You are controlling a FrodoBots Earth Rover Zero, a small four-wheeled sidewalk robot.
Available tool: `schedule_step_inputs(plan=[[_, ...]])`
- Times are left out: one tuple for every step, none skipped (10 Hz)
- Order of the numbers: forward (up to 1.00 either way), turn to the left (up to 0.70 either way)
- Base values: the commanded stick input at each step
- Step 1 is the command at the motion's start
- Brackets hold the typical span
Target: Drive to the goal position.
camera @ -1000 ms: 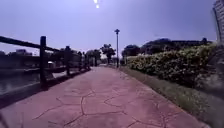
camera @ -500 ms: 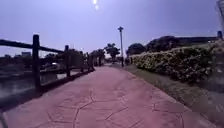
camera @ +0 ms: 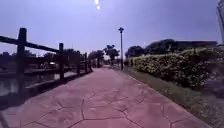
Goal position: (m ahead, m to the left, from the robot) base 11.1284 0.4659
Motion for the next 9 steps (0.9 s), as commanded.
schedule_step_inputs(plan=[[1.0,0.01],[1.0,0.01],[1.0,0.01],[1.0,0.01],[1.0,0.01],[1.0,0.01],[1.0,0.01],[1.0,0.01],[1.0,0.01]])
